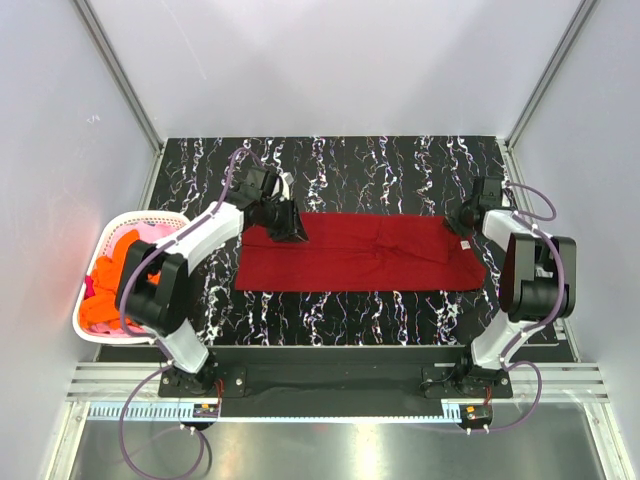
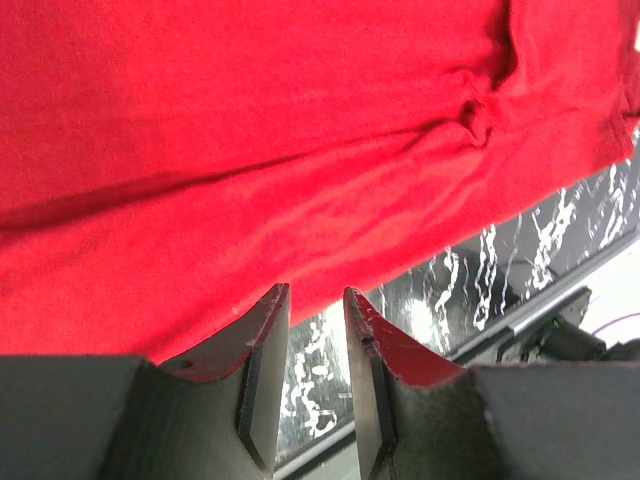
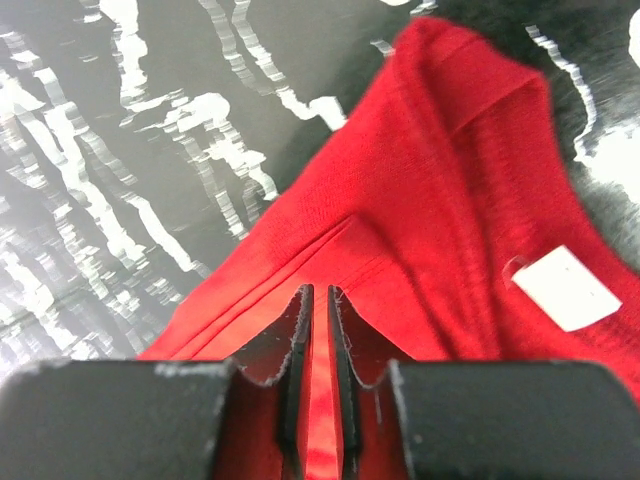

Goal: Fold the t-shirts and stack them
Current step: Fold the tshirt

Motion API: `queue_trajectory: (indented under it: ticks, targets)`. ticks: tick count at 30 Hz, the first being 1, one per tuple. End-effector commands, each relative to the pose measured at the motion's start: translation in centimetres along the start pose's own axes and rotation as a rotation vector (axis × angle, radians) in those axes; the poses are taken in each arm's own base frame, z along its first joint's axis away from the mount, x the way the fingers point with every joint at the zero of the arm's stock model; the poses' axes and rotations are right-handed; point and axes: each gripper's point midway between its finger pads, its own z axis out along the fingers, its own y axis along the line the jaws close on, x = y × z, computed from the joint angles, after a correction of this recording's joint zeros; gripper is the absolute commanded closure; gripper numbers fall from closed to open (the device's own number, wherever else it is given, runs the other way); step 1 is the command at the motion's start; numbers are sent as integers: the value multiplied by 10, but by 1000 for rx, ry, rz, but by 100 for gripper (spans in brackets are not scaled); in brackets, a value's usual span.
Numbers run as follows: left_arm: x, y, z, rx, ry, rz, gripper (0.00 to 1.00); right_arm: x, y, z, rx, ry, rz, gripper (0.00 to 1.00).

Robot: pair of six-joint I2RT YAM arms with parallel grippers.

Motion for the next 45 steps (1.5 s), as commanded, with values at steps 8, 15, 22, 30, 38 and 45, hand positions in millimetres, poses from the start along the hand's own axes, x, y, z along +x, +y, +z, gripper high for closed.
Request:
queue_trajectory:
  ticks: [8, 15, 22, 30, 38, 45]
  targets:
    - [-28, 26, 24, -100, -38, -61, 67, 49, 66, -38, -250, 170, -183, 84]
    - [-20, 60, 44, -197, -3, -94, 67, 110, 72, -33, -303, 328, -323, 89]
    - [-4, 103, 66, -320, 53, -127, 67, 129, 29, -10, -211, 363, -364, 89]
    - [-11, 98, 62, -305, 39, -131, 67, 117, 36, -14, -203, 320, -383, 86]
    - [-19, 92, 38, -315, -7, -109, 66, 91, 25, -33, -90, 221, -315, 82]
    - [3, 121, 44, -399, 40, -143, 67, 63, -17, -22, 61, 145, -259, 82]
